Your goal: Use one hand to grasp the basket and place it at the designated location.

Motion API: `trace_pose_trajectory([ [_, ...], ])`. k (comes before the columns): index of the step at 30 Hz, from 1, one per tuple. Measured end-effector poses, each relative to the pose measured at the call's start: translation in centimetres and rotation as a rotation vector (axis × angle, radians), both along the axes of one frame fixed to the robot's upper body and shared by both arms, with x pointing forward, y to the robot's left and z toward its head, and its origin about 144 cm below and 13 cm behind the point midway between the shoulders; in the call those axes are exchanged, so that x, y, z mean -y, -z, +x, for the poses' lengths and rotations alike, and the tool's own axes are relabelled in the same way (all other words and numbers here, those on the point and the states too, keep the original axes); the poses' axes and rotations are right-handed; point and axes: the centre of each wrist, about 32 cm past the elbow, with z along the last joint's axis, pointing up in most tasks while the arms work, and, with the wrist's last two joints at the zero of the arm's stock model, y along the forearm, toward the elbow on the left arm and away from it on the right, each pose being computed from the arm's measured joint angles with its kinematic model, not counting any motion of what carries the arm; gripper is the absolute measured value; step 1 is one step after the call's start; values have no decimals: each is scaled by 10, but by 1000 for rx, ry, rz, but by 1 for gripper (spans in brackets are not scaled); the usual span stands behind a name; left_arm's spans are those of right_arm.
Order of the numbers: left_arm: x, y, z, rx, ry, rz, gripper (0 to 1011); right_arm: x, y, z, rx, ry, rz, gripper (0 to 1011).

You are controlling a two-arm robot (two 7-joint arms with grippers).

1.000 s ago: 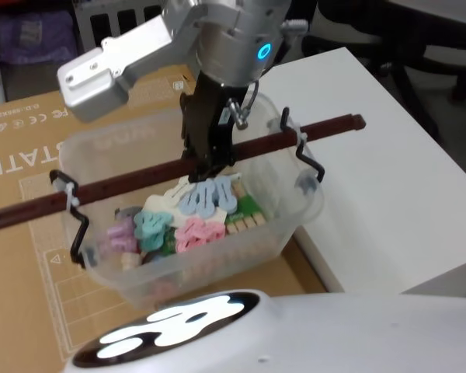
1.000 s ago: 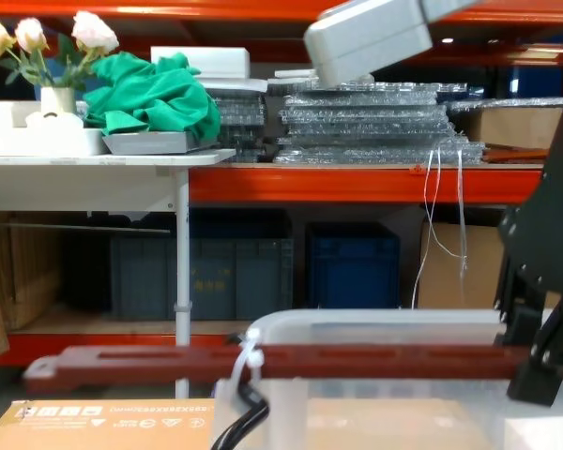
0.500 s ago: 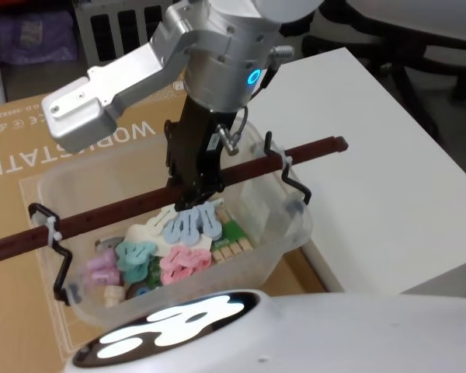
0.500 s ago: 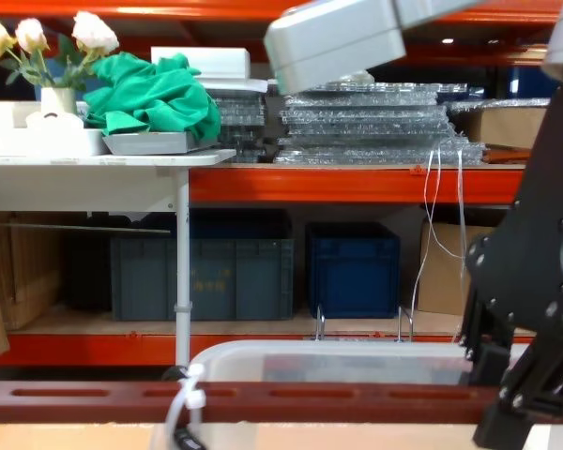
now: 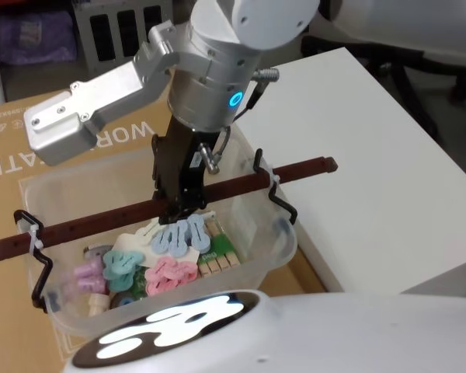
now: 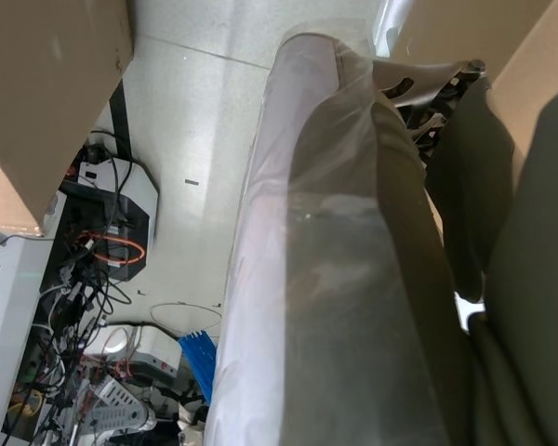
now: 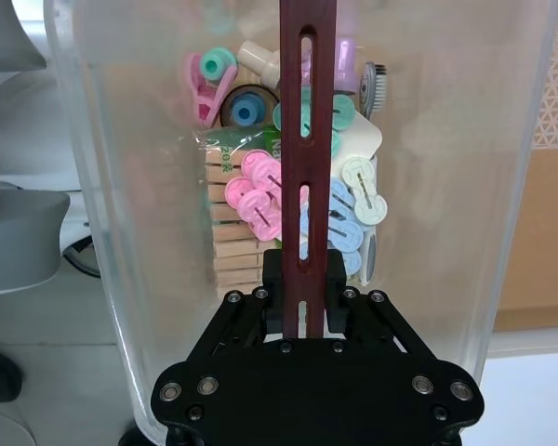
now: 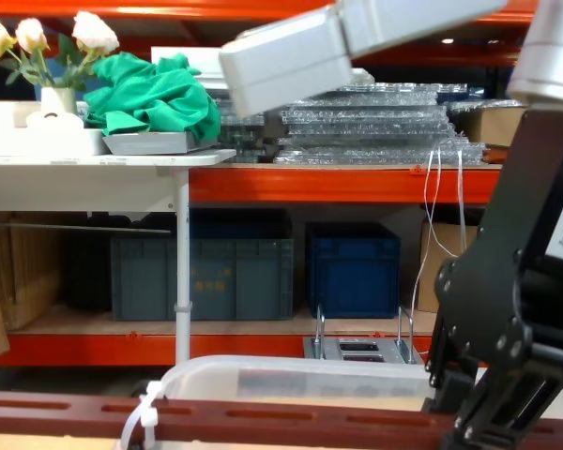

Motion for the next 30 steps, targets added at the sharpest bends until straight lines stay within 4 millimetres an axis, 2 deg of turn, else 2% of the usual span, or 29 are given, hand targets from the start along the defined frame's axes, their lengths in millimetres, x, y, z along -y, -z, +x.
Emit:
trace_pose_trajectory([
  [14,0,0,0,0,0,0,0,-7,18,-6,52,28,-14,237],
  [30,0,0,0,0,0,0,0,-16,30,-6,68,29,-48,238],
])
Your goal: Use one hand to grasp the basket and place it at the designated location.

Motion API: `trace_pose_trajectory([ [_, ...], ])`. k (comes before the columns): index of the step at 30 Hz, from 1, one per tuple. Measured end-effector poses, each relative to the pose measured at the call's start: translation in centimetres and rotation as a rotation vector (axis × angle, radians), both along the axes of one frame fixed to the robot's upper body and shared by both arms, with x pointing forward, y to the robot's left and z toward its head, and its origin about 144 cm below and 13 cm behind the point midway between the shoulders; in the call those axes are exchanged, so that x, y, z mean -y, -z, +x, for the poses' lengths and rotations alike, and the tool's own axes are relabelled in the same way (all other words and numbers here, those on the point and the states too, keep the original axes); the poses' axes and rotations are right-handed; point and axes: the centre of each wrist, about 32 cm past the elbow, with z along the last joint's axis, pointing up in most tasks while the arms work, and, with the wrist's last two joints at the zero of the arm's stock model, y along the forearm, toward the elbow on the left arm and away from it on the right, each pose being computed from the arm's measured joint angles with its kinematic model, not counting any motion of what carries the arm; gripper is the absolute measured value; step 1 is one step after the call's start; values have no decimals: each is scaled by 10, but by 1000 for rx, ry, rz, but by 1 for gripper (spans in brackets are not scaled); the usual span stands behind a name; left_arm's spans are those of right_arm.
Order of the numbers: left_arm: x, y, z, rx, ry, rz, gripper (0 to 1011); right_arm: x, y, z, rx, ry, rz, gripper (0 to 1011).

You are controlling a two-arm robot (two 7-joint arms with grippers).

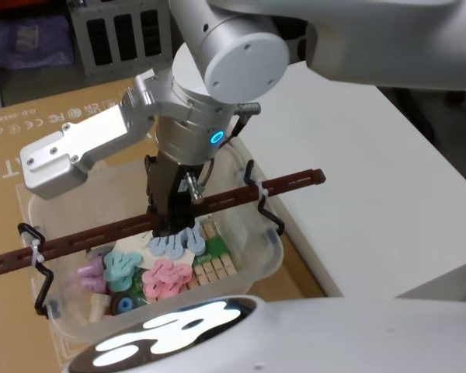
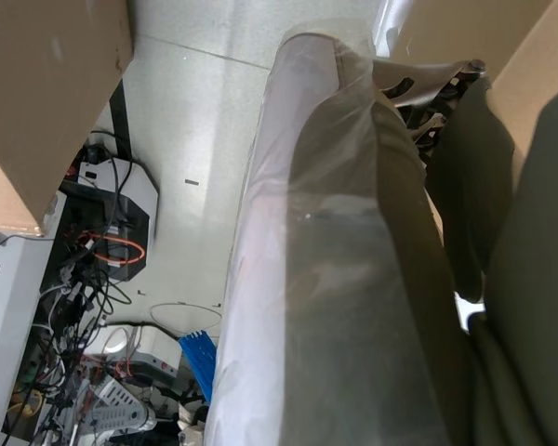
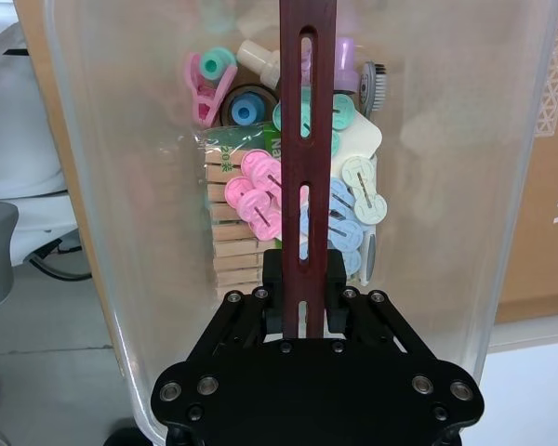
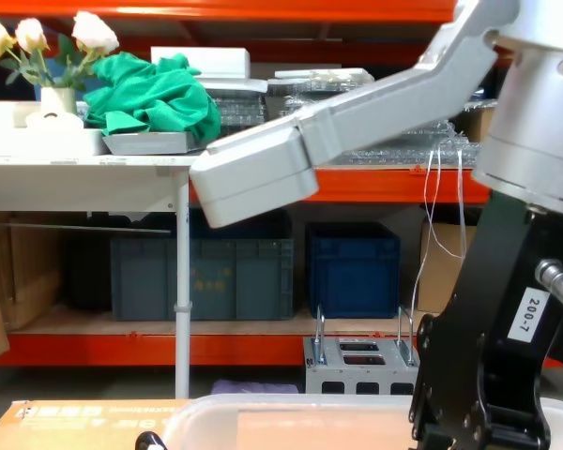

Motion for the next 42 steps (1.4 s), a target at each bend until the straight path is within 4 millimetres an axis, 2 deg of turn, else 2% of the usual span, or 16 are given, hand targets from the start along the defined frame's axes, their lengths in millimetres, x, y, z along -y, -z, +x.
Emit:
trace_pose_trajectory([
  [24,0,0,0,0,0,0,0,-6,9,4,8,10,-24,247],
  [28,0,0,0,0,0,0,0,-4,9,7,-2,19,-15,351],
  [29,0,0,0,0,0,0,0,-4,8,7,-2,17,-11,413],
  [31,0,0,0,0,0,0,0,-3,8,8,0,15,-8,454],
  [35,0,0,0,0,0,0,0,-2,8,8,4,13,-6,618],
  [36,0,0,0,0,0,0,0,-2,8,8,4,12,-5,618],
  [42,0,0,0,0,0,0,0,-1,6,9,5,12,2,814],
])
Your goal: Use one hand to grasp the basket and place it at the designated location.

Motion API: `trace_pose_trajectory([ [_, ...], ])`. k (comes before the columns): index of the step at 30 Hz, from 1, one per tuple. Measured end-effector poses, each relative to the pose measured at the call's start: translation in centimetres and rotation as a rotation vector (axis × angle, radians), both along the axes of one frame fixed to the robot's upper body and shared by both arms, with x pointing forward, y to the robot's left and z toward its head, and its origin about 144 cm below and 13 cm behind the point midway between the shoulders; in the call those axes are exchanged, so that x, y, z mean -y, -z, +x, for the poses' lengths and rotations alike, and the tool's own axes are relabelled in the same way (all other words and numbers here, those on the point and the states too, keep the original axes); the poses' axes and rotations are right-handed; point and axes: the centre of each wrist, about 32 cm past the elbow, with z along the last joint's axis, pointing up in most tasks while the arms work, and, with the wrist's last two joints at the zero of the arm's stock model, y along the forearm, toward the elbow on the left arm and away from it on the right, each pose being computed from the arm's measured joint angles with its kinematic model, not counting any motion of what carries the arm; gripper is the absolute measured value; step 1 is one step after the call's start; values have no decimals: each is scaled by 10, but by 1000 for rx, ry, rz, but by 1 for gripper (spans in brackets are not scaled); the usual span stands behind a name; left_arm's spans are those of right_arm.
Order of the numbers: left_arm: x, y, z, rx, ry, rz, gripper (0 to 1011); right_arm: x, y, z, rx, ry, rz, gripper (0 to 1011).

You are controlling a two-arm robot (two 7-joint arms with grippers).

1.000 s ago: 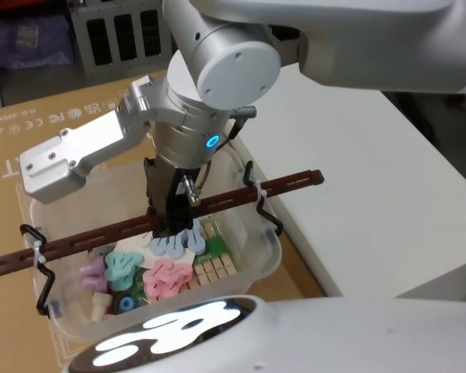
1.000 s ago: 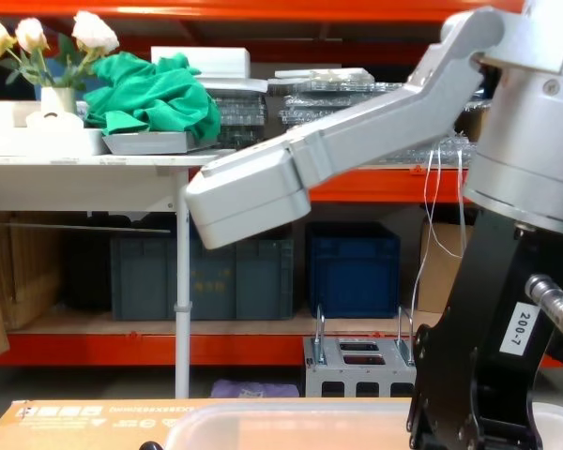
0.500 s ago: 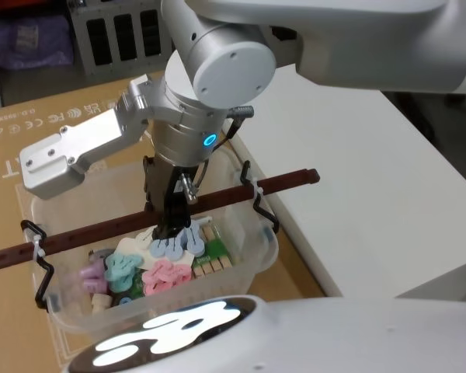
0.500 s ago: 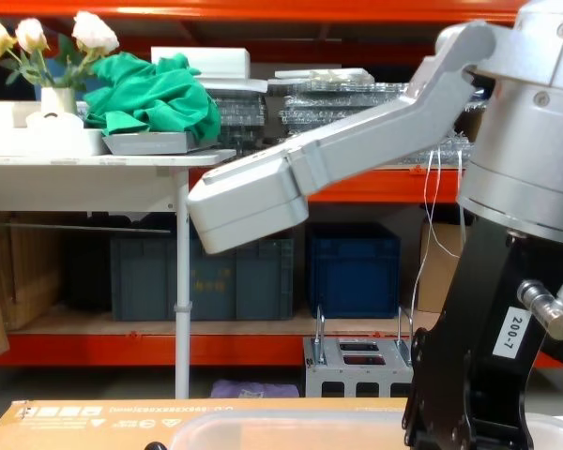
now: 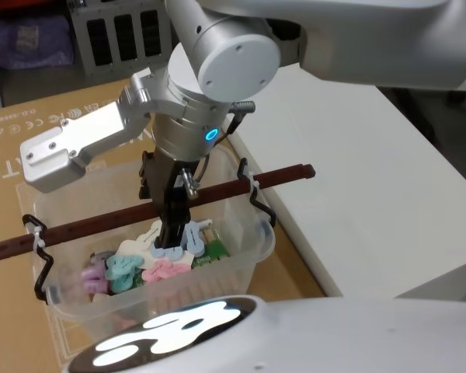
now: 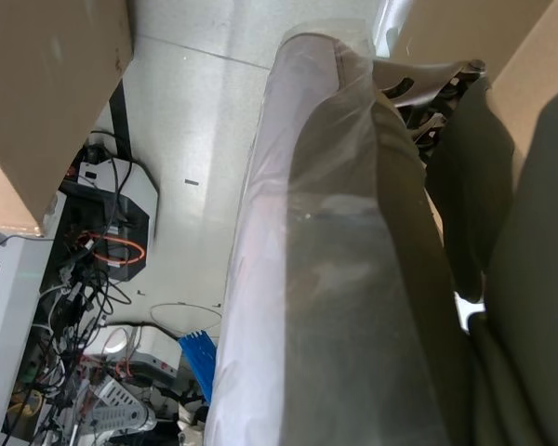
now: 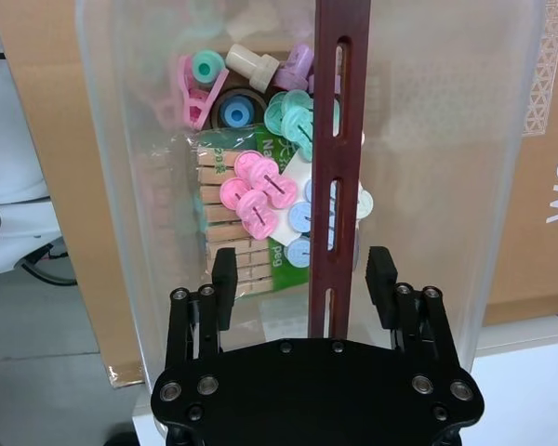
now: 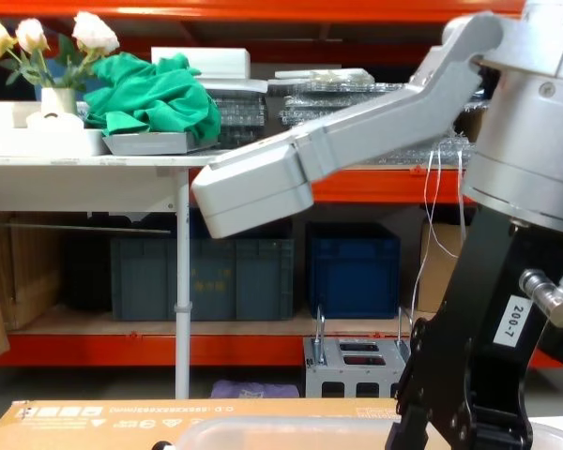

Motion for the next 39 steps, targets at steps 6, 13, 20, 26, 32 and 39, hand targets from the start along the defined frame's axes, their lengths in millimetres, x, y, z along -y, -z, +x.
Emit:
trace_pose_trajectory([
  [6,0,0,0,0,0,0,0,5,-8,1,10,7,19,979],
  [13,0,0,0,0,0,0,0,12,-17,4,22,19,38,1000],
  [20,0,0,0,0,0,0,0,20,-28,4,27,21,62,1000],
  [26,0,0,0,0,0,0,0,31,-41,4,30,22,92,1000],
  [32,0,0,0,0,0,0,0,41,-50,3,35,25,112,1000],
  [39,0,0,0,0,0,0,0,47,-54,0,43,22,118,1000],
])
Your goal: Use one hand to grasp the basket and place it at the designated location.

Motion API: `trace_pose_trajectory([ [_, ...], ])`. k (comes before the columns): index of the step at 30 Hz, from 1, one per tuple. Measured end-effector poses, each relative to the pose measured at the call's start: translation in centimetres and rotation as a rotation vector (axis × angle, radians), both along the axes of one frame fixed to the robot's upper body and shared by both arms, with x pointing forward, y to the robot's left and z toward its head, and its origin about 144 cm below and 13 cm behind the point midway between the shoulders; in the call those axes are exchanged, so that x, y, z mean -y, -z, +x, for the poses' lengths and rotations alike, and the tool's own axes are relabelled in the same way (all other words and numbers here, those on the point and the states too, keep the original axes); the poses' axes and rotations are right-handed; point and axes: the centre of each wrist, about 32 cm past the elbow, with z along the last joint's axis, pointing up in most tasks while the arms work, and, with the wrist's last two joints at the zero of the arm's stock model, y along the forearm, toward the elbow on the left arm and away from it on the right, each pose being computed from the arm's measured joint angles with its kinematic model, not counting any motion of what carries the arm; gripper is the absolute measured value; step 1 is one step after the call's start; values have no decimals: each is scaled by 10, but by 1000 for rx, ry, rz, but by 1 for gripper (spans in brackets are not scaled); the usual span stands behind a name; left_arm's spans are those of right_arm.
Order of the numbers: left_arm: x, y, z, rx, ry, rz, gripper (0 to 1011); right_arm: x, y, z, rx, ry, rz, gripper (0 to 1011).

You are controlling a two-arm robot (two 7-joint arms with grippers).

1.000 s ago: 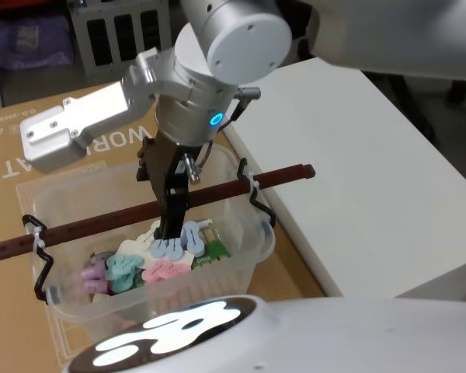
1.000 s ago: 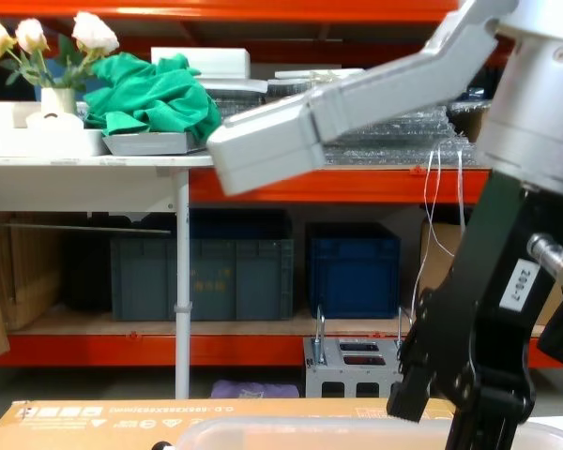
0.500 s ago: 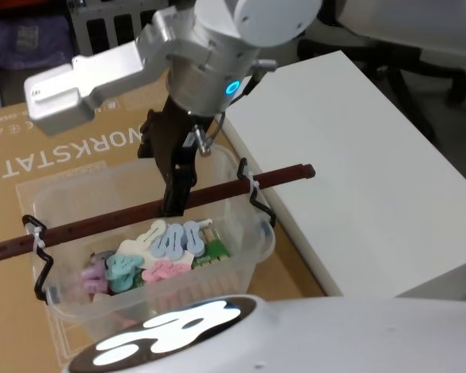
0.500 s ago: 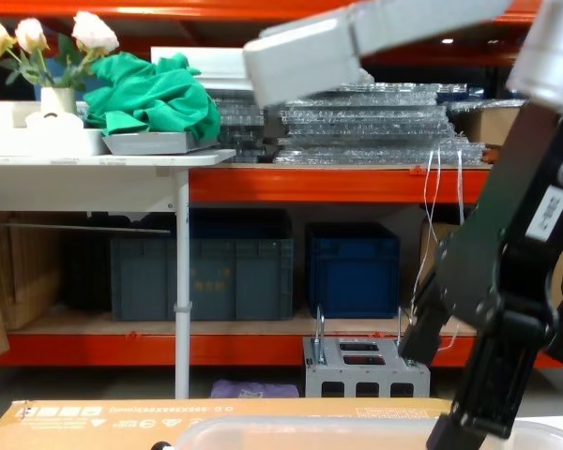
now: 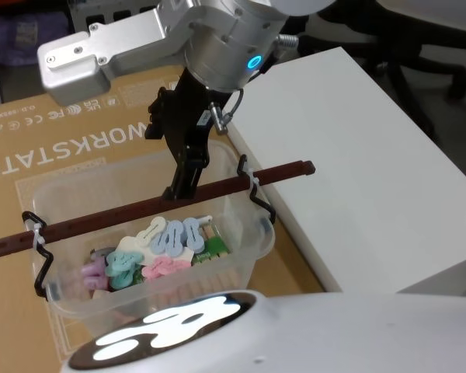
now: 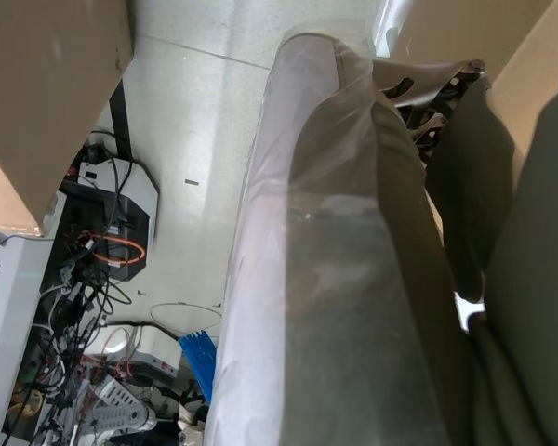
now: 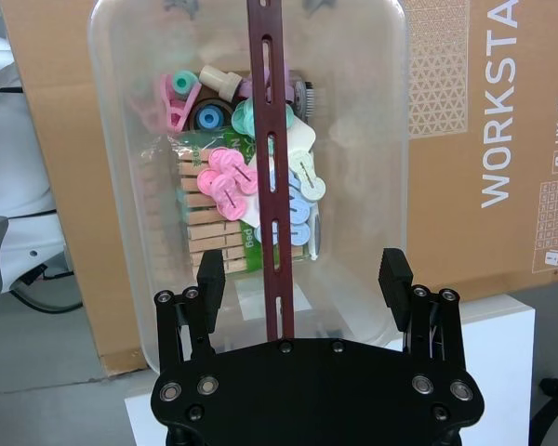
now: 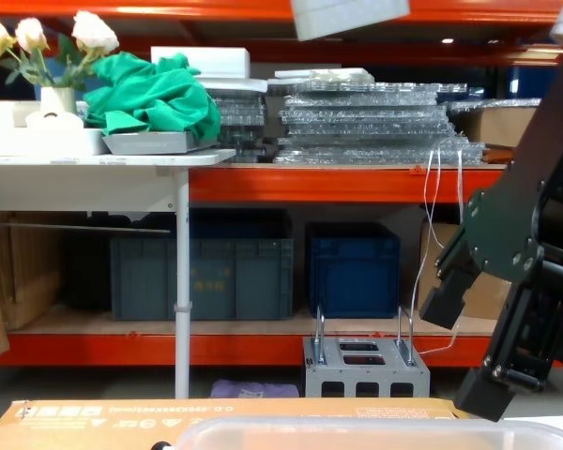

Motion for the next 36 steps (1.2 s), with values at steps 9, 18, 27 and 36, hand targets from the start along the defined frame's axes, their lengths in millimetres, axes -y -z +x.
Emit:
trace_pose_trajectory([
  [9,0,0,0,0,0,0,0,-3,3,-1,-3,-3,-8,1000],
  [18,0,0,0,0,0,0,0,-19,16,-2,-9,-6,-47,1000],
  [27,0,0,0,0,0,0,0,-38,33,-1,-8,-5,-96,1000],
  [36,0,0,0,0,0,0,0,-48,47,3,-5,5,-128,1000],
])
